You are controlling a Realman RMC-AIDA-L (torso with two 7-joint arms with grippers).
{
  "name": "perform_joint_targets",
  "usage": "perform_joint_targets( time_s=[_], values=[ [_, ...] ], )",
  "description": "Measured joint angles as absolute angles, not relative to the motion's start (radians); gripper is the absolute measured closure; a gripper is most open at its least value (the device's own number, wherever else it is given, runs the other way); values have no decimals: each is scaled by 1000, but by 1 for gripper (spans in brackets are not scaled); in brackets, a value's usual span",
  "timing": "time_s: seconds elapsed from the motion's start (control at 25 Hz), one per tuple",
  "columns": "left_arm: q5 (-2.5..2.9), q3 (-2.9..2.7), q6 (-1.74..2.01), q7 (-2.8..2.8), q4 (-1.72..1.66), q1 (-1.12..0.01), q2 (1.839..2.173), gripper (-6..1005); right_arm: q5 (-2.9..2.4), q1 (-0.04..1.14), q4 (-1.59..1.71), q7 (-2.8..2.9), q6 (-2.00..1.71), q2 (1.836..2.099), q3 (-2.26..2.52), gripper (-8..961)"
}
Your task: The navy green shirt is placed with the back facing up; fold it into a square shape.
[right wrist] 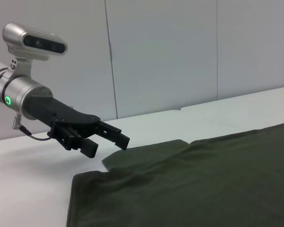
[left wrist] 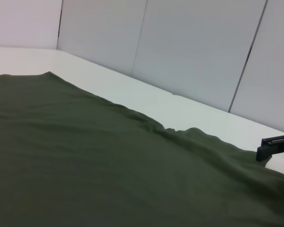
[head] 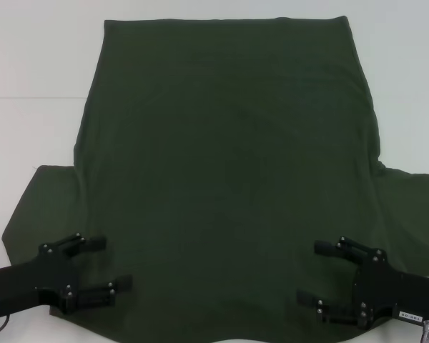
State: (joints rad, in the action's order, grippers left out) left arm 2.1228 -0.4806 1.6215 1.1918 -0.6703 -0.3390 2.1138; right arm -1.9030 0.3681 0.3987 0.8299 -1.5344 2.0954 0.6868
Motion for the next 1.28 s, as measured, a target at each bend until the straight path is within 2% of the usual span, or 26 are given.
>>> perform_joint_targets(
  time_s=[1.28],
  values=[
    [2116, -475, 1631, 1258, -670, -340, 2115, 54, -1904, 368, 396, 828, -1536, 2095, 693, 29]
  ],
)
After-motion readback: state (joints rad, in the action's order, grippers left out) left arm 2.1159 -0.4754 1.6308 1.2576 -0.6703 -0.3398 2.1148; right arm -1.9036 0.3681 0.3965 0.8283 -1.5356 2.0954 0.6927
